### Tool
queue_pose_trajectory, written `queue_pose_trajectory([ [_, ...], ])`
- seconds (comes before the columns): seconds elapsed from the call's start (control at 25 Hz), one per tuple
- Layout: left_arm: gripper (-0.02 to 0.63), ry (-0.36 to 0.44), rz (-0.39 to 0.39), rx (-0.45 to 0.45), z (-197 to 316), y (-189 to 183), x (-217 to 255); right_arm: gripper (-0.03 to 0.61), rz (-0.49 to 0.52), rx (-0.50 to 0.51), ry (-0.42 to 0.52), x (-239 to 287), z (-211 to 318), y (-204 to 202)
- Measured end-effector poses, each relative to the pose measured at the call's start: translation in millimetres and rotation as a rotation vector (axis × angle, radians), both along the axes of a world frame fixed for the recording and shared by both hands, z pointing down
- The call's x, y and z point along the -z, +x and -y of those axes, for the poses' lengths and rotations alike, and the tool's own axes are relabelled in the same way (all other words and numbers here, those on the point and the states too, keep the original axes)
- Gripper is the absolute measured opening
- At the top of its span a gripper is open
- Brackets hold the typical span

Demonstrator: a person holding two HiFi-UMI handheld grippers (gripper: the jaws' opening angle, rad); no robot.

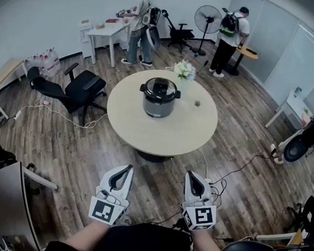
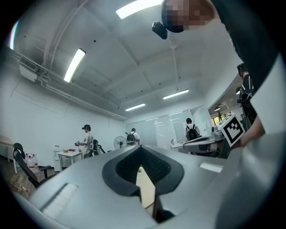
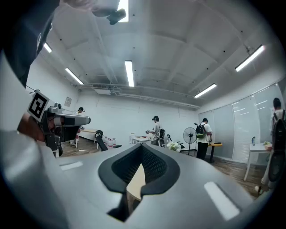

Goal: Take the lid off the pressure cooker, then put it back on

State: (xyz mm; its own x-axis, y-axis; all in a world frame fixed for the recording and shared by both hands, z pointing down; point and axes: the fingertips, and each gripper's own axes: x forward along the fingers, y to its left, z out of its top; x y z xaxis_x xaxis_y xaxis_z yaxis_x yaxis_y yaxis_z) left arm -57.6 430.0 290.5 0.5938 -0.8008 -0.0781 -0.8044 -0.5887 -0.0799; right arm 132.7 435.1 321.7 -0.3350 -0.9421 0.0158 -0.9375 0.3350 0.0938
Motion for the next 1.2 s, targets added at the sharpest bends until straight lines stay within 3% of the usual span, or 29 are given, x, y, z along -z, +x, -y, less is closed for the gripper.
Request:
queue_pose_trajectory([
  [0.16, 0.0, -0.011, -0.003, 0.001, -0.8, 1.5, 0.2, 0.006, 0.016, -0.009, -0.025, -2.1, -1.0, 3.2],
  [0.32, 0.0, 0.046, -0.006, -0.002, 0.5, 1.9, 1.8, 0.006, 0.016, -0.006, -0.033, -4.5, -1.3, 4.4],
  [0.52, 0.0, 0.023, 0.003, 0.012, -2.1, 3.3, -2.8, 0.008, 0.039, 0.036, -0.004, -3.5, -5.4, 2.8],
  [0.72, 0.0, -0.021, -0.005, 0.019, -3.7, 5.8, -6.4, 0.009, 0.059, 0.077, -0.046, -13.5, 0.9, 2.9],
  [0.76, 0.0, -0.024, -0.004, 0.021, -3.6, 6.4, -7.3, 0.08, 0.052, 0.096, -0.055, -15.4, 4.1, -0.2],
  [0.8, 0.0, -0.025, -0.003, 0.023, -3.6, 6.7, -7.9, 0.559, 0.045, 0.115, -0.071, -17.5, 7.5, -3.8],
  [0.84, 0.0, -0.025, -0.003, 0.027, -3.9, 6.8, -8.2, 0.598, 0.045, 0.131, -0.087, -19.1, 9.8, -6.8],
  [1.04, 0.003, -0.053, 0.009, -0.01, -2.8, 15.7, -19.2, 0.598, 0.099, 0.154, -0.101, -15.3, 13.5, -5.6],
  [1.08, 0.218, -0.065, 0.012, -0.03, 1.4, 21.2, -24.1, 0.598, 0.098, 0.155, -0.103, -14.8, 14.5, -4.7],
  [1.12, 0.584, -0.073, 0.007, -0.04, 6.3, 25.8, -27.5, 0.598, 0.094, 0.156, -0.107, -14.8, 15.5, -3.9],
  [1.2, 0.589, -0.081, -0.001, -0.043, 9.9, 30.6, -31.6, 0.598, 0.091, 0.158, -0.112, -15.1, 17.1, -2.7],
])
